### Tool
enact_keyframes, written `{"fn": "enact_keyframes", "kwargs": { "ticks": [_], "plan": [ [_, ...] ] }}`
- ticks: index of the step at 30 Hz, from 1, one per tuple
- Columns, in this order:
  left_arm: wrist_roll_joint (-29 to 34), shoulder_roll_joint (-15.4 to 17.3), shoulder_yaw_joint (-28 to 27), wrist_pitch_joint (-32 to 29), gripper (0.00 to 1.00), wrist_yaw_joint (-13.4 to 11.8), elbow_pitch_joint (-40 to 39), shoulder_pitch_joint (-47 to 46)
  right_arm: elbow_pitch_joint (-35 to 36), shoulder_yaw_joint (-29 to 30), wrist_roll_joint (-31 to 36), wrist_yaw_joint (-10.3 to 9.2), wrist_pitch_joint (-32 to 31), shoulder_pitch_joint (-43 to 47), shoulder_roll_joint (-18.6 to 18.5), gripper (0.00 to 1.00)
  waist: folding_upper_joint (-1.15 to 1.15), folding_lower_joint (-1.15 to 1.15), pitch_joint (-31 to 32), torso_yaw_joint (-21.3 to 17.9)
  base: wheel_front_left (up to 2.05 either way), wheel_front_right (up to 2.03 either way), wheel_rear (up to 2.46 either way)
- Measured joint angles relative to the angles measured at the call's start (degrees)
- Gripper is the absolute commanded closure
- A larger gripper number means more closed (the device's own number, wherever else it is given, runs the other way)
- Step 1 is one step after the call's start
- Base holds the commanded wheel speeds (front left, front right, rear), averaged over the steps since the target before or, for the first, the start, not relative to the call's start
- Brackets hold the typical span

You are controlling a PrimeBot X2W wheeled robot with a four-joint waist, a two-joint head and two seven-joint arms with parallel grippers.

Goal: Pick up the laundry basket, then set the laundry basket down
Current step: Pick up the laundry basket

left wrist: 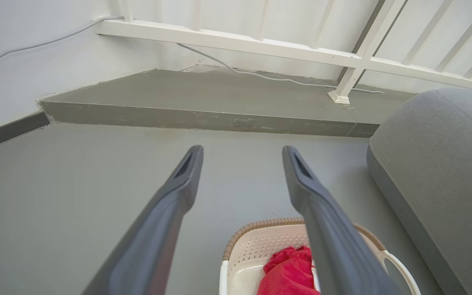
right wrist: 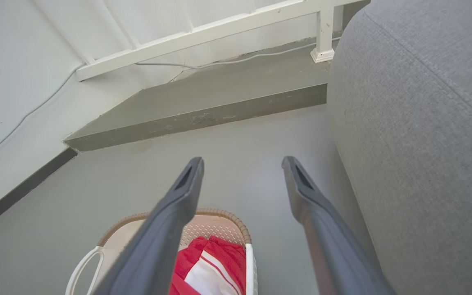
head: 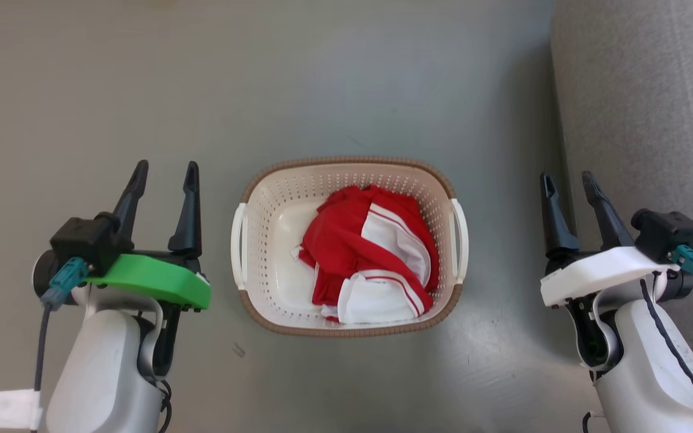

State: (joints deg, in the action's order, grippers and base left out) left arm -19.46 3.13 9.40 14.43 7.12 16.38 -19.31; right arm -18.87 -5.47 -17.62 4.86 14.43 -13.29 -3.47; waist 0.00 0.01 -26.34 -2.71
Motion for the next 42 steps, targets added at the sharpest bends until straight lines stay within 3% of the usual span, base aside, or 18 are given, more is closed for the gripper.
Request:
{"fn": "enact_keyframes", "kwargs": {
  "ticks": [31,42],
  "plan": [
    [-8.61,1.46,16.7,-1.94,0.0,0.02,23.85,-16.91,-24.91,-9.43,-3.13,1.37,-0.37,-17.24,0.0,0.0,0.0,0.0,-19.6,2.14,0.0,0.0,0.0],
    [-12.46,1.57,18.76,-4.32,0.0,0.25,29.32,-23.97,-30.72,-12.48,-4.6,1.67,-2.15,-24.69,-0.1,0.0,0.0,0.0,-25.86,2.51,0.0,0.0,0.0]
  ]
}}
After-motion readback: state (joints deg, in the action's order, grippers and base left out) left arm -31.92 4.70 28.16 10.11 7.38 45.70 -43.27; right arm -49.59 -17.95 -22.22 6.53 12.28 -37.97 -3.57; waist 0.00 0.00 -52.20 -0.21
